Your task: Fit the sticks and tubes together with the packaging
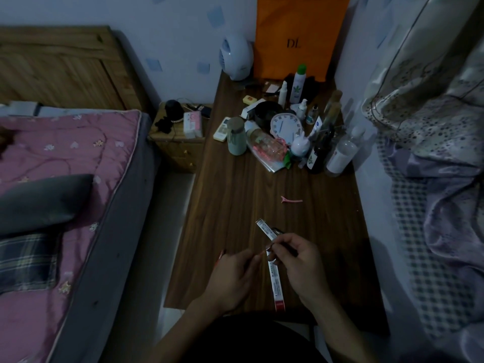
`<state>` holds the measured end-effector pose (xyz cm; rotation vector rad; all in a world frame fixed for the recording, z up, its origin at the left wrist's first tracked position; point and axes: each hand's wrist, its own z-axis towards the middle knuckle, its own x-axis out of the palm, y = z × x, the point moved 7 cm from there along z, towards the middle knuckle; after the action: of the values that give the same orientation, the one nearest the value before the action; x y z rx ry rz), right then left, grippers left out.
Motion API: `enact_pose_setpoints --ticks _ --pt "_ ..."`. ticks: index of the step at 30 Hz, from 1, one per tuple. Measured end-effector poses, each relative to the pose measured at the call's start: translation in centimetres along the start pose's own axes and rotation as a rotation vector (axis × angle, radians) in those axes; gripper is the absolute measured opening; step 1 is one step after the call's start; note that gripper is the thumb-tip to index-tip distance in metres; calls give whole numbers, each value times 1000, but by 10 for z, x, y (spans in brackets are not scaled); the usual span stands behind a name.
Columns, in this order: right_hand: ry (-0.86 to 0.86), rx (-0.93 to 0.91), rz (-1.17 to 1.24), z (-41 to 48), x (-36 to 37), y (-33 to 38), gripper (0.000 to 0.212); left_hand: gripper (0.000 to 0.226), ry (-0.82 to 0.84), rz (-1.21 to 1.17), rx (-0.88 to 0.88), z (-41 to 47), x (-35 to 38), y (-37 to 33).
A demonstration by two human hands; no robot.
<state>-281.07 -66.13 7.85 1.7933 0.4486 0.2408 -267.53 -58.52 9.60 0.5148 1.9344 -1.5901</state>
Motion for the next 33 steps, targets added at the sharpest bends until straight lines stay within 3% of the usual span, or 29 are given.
enact_pose_setpoints --ticks 19,24,33 --pt "49 -18 -44 -4 10 2 24 30 31 61 4 -5 -10 -1" --pt "63 -27 -173 -2 12 -1 19 30 112 23 -24 -5 -5 5" --pt "58 -34 -218 -3 15 -11 29 31 183 -9 -61 -8 3 14"
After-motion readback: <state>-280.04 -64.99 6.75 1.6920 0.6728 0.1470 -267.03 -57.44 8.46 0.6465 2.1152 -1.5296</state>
